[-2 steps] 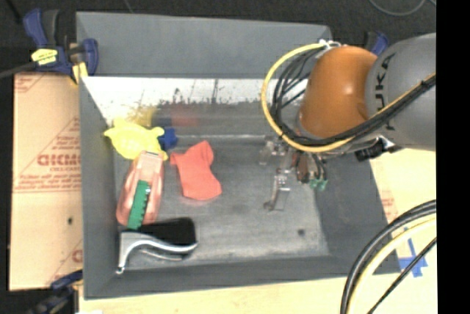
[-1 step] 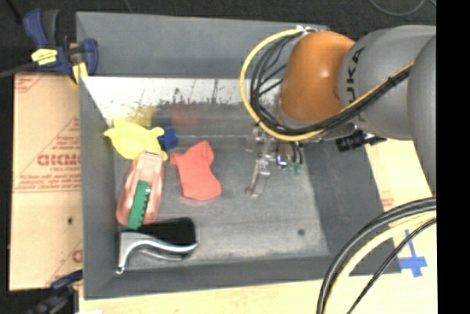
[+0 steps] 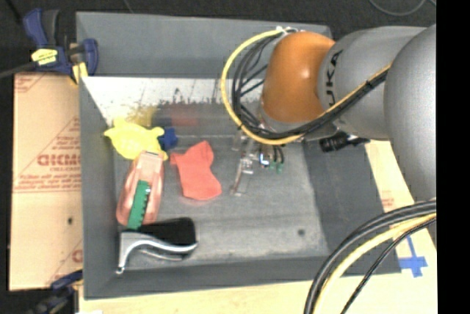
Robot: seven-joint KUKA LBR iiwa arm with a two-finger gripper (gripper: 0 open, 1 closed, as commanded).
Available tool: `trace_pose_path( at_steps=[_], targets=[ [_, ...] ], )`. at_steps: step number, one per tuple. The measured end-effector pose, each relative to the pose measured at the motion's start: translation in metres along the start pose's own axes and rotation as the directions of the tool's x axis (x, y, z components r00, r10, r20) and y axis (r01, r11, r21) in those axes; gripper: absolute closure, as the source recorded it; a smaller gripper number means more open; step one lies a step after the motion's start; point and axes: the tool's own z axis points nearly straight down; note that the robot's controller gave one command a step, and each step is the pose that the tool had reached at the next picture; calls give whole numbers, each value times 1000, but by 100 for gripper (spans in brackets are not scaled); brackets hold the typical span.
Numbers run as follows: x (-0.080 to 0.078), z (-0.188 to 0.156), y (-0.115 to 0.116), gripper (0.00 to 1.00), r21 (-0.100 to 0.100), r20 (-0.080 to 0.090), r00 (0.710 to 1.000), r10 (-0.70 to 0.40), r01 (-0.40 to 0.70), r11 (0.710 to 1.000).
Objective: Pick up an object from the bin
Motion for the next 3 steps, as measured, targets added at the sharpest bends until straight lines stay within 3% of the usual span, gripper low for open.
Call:
trace_pose_path(
  at_steps=[1,2,3],
  targets=[
    [19,59,17,0,0,3,999,39,-39,999],
    [50,68,92,100,-1,2,998,-62,62,998],
    [50,68,92,100,0,2,998,-63,63,998]
  ],
)
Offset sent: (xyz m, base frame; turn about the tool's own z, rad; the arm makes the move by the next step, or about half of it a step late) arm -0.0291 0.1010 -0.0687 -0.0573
